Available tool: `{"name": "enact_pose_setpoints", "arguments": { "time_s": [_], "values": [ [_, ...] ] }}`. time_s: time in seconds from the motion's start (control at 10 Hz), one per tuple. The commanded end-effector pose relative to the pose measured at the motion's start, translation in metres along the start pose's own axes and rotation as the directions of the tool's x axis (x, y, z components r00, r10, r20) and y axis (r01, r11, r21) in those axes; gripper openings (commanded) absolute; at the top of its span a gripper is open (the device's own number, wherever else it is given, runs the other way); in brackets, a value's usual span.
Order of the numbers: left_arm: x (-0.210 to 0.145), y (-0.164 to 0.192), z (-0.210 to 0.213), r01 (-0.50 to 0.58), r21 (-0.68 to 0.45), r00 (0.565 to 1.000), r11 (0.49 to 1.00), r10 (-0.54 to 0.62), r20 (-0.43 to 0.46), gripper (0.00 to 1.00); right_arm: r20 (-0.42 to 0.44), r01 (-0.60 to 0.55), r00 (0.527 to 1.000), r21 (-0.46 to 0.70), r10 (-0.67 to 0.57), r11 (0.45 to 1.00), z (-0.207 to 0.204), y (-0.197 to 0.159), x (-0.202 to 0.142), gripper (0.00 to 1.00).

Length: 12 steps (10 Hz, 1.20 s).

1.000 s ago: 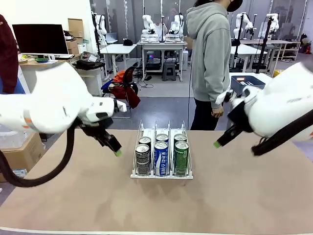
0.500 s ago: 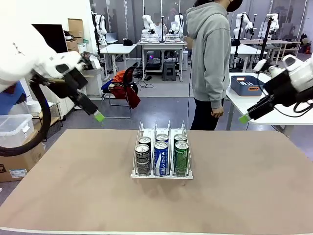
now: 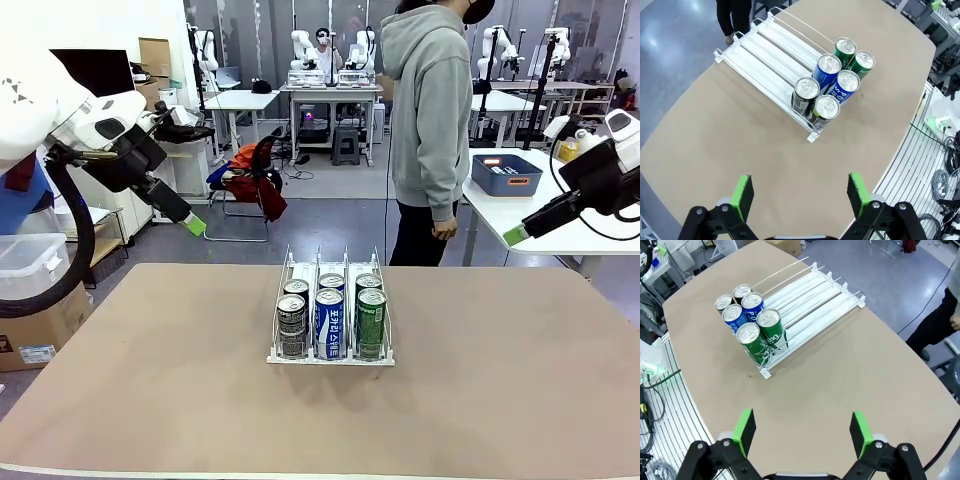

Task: Fill the beverage cans into the dispenser.
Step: Pick up the Ionic drink handed by the human.

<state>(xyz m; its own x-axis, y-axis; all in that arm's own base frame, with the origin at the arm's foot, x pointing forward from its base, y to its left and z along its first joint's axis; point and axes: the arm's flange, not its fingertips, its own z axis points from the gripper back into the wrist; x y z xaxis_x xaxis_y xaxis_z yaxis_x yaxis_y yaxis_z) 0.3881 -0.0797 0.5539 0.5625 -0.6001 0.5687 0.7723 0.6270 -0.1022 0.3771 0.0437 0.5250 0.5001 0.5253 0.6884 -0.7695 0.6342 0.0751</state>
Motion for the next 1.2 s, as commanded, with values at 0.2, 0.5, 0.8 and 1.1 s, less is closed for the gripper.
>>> {"name": "enact_pose_setpoints", "arguments": {
  "time_s": [0.2, 0.5, 0.8, 1.1],
  "values": [
    [0.019, 0.010, 0.021, -0.027, -0.103, 0.997, 0.994, 0.020, -0.068, 1.00, -0.078, -0.065, 0.995, -0.084, 0.059, 0.994, 0.043, -0.028, 0.037, 1.00],
    [0.067, 0.029, 0.080, 0.031, -0.275, 0.997, 0.961, -0.050, -0.060, 1.00, -0.137, -0.132, 0.982, -0.008, 0.130, 0.991, 0.086, -0.057, 0.094, 1.00],
    [0.087, 0.037, 0.143, 0.064, -0.214, 0.993, 0.975, -0.040, 0.111, 1.00, 0.008, -0.093, 0.996, 0.008, 0.092, 0.996, 0.138, -0.076, 0.113, 1.00],
    [0.092, 0.038, 0.162, 0.073, -0.067, 0.973, 0.995, -0.057, 0.226, 1.00, 0.117, -0.033, 0.992, -0.090, 0.043, 0.995, 0.170, -0.091, 0.123, 1.00]
  ]
}}
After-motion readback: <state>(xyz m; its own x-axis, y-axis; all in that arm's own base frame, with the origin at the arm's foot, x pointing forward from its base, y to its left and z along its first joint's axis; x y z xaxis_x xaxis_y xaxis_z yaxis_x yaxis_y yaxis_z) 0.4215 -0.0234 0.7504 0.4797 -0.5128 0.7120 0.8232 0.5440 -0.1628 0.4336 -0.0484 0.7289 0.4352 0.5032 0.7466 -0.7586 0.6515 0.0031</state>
